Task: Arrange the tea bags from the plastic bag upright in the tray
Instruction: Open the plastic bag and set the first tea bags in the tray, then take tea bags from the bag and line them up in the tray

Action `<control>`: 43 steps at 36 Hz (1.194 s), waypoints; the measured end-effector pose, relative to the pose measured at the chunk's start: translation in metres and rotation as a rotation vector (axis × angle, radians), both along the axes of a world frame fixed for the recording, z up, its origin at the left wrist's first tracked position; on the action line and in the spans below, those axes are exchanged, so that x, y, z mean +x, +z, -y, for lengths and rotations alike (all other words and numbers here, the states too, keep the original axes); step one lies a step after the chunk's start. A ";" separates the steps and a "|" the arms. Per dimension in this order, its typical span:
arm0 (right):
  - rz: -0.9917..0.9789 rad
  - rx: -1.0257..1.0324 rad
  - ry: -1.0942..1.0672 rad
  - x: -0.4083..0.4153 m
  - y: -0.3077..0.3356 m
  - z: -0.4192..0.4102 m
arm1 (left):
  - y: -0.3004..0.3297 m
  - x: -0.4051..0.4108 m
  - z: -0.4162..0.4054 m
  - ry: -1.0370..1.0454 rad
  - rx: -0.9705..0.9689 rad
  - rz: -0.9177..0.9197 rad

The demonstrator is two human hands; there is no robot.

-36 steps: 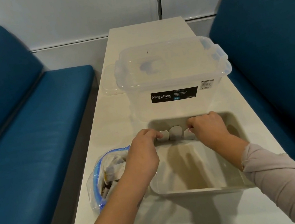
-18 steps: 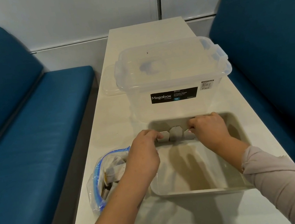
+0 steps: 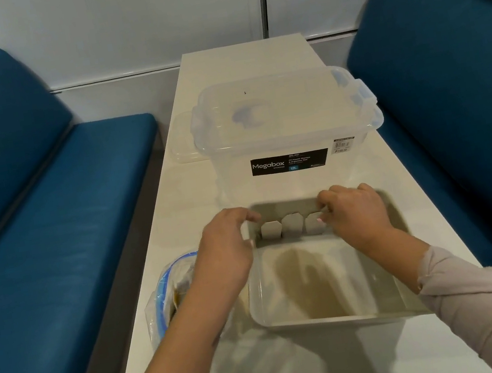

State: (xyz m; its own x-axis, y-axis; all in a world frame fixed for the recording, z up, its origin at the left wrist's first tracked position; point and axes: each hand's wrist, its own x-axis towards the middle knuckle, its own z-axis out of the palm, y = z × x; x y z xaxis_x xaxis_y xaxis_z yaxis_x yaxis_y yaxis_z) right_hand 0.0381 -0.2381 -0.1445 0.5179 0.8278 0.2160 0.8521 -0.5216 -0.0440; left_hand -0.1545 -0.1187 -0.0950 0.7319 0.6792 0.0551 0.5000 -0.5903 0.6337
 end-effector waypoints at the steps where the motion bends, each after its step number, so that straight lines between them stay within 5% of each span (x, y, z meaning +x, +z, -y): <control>1: -0.024 0.054 0.002 -0.003 0.003 -0.002 | 0.006 -0.004 -0.003 0.022 -0.009 0.019; 4: -0.098 0.201 0.024 -0.018 0.017 -0.011 | 0.022 -0.024 -0.017 0.078 -0.012 0.071; 15: -0.522 0.133 0.189 -0.103 0.058 -0.056 | 0.023 -0.090 -0.051 0.279 0.008 -0.063; 20: -0.443 -0.013 0.340 -0.138 0.054 -0.070 | 0.008 -0.106 -0.047 0.232 0.021 -0.119; 29: 0.031 -0.380 0.507 -0.179 0.030 -0.089 | -0.004 -0.116 -0.043 0.183 -0.023 -0.153; 43: -0.161 -0.335 0.323 -0.174 0.032 -0.095 | -0.005 -0.116 -0.046 0.167 -0.025 -0.199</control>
